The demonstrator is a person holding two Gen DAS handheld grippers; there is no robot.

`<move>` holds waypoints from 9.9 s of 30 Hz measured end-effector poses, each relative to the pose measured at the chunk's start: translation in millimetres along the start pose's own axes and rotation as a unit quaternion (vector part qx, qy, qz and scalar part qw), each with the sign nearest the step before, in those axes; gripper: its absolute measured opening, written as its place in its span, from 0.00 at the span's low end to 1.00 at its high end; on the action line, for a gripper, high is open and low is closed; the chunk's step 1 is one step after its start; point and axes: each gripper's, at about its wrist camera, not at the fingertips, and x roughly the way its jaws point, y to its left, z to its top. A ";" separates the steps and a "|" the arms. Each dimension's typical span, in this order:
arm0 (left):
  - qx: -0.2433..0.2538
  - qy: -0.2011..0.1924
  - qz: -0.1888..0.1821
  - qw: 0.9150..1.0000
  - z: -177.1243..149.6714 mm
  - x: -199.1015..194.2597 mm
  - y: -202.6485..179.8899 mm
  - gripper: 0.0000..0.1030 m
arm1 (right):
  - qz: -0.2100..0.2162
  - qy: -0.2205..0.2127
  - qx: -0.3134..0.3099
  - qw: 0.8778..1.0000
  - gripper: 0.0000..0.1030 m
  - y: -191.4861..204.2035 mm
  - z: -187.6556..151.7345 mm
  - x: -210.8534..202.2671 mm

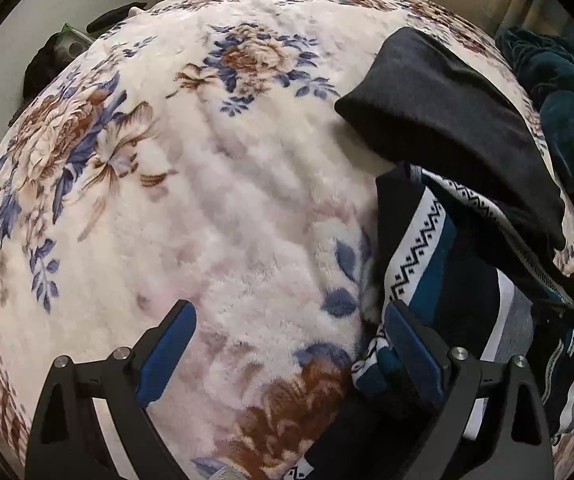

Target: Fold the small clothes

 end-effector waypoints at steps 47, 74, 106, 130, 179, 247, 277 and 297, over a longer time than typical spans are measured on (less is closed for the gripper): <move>0.114 0.051 -0.022 0.992 -26.5 38.3 -76.0 1.00 | -0.176 -0.103 0.304 0.931 0.46 -67.6 -183.1 -45.7; 0.280 -0.074 0.081 0.954 80.2 38.4 -161.9 1.00 | -0.209 -0.073 0.250 0.943 0.71 -204.6 -40.5 -91.3; 0.122 0.127 -0.009 0.984 -220.2 -61.3 66.3 1.00 | -0.031 -0.085 0.442 0.892 0.28 -7.2 -464.0 -47.6; 0.189 0.080 -0.101 0.973 -313.1 -128.2 83.6 0.04 | -0.027 -0.054 0.467 0.882 0.07 71.8 -582.9 -23.0; 0.319 0.068 0.042 0.944 -474.5 -119.2 -291.2 0.36 | 0.150 -0.026 0.318 0.936 1.00 -275.9 -368.1 -142.4; -0.190 0.093 -0.171 0.962 -294.1 -123.2 165.7 0.62 | 0.027 -0.016 0.082 0.996 0.70 227.4 54.4 -14.7; -0.044 0.147 -0.102 0.983 -290.2 -113.1 185.4 0.14 | 0.048 0.067 0.294 0.952 0.73 176.6 -475.8 27.4; 0.097 0.106 -0.185 0.972 -308.9 -126.6 133.9 0.03 | 0.001 0.002 0.392 0.920 0.73 217.2 -515.2 23.3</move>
